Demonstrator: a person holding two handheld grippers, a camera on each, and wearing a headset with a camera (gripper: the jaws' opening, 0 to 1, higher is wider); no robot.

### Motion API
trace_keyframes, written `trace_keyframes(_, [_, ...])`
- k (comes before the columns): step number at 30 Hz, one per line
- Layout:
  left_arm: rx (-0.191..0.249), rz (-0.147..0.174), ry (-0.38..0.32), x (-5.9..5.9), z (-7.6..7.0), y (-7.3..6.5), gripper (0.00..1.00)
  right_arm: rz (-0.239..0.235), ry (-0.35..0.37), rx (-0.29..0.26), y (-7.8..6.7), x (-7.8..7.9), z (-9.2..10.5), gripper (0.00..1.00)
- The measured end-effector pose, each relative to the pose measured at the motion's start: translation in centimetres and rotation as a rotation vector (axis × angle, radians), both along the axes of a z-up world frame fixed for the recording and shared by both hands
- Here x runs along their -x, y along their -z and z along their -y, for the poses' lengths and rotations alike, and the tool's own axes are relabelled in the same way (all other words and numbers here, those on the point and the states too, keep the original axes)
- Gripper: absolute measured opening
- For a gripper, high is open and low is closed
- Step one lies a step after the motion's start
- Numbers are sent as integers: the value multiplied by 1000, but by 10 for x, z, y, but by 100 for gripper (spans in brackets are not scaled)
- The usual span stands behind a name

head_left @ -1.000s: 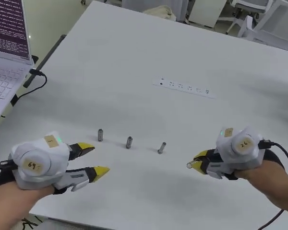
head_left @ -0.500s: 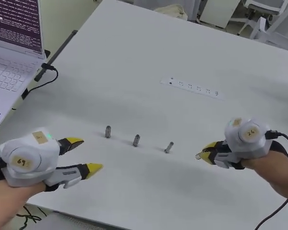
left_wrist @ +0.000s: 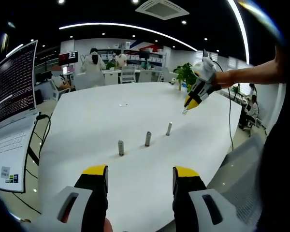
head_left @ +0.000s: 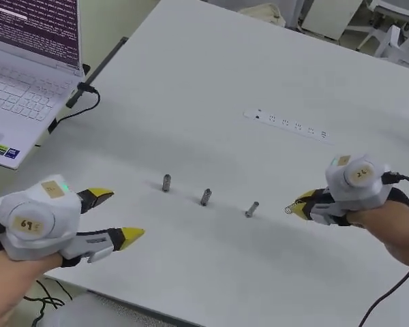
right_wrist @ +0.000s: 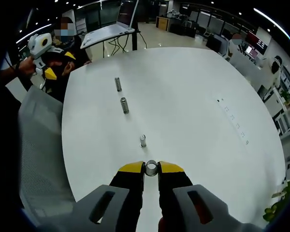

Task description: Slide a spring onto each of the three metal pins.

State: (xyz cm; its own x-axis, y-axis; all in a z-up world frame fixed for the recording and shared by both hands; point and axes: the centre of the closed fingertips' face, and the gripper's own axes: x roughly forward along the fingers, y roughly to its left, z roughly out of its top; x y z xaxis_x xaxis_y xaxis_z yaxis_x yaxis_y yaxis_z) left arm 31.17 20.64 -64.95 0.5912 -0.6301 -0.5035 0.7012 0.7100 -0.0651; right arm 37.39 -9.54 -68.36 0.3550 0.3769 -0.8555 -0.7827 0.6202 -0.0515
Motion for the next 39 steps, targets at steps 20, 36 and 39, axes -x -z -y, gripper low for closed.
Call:
trace_keyframes(20, [-3, -4, -56, -2, -18, 0, 49, -28, -75, -9, 4, -21, -32, 8])
trace_keyframes(36, [0, -5, -81, -4, -26, -4, 49, -72, -141, -15, 21, -19, -52, 8])
trace_keyframes(39, [2, -6, -85, -4, -27, -4, 48, -74, -144, -14, 23, -19, -52, 8])
